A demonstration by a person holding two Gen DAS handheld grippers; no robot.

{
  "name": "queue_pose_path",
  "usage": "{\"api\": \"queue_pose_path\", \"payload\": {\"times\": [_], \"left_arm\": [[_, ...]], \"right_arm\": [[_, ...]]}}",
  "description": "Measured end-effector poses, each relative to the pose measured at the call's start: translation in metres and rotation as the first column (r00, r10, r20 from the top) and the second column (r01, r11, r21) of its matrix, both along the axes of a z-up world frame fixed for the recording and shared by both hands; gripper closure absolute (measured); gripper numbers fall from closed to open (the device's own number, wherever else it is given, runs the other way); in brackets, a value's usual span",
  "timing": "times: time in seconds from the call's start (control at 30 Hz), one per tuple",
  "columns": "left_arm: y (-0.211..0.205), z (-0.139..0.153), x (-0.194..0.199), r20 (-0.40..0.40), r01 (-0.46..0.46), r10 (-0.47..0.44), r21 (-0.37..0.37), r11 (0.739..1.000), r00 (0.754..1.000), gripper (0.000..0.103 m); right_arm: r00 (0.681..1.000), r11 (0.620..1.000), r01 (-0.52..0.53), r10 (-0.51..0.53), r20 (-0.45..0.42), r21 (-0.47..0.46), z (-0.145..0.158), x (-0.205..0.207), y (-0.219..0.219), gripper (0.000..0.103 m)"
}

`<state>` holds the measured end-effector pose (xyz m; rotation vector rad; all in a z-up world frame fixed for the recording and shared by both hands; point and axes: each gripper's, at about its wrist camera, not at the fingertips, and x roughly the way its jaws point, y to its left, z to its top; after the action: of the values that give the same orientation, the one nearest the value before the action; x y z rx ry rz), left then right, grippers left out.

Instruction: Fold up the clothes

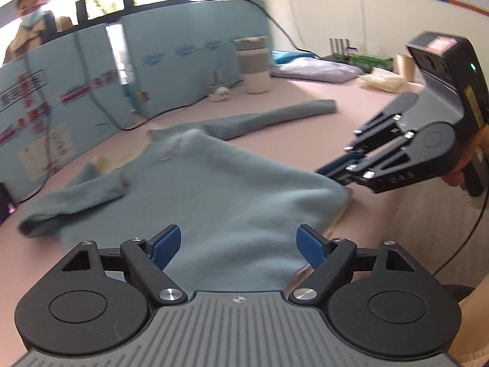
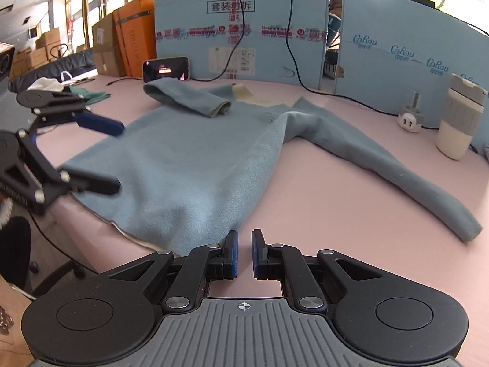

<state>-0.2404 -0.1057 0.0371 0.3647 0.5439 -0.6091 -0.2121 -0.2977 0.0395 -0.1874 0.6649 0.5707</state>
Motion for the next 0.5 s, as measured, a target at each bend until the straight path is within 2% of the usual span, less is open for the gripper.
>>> {"api": "queue_pose_path", "payload": {"times": [0.23, 0.37, 0.5], "left_arm": [[-0.023, -0.011, 0.001, -0.020, 0.066, -0.066, 0.016, 0.998, 0.998, 0.020], [-0.028, -0.011, 0.002, 0.004, 0.070, -0.070, 0.027, 0.997, 0.998, 0.020], [-0.030, -0.011, 0.005, 0.029, 0.066, -0.067, 0.032, 0.997, 0.997, 0.020]], "right_arm": [[1.000, 0.994, -0.006, 0.009, -0.027, 0.110, 0.002, 0.006, -0.003, 0.092], [0.998, 0.983, -0.042, 0.048, -0.034, 0.178, 0.007, 0.011, 0.001, 0.092], [0.995, 0.974, -0.089, 0.096, -0.021, 0.207, 0.012, 0.013, 0.011, 0.091]]}}
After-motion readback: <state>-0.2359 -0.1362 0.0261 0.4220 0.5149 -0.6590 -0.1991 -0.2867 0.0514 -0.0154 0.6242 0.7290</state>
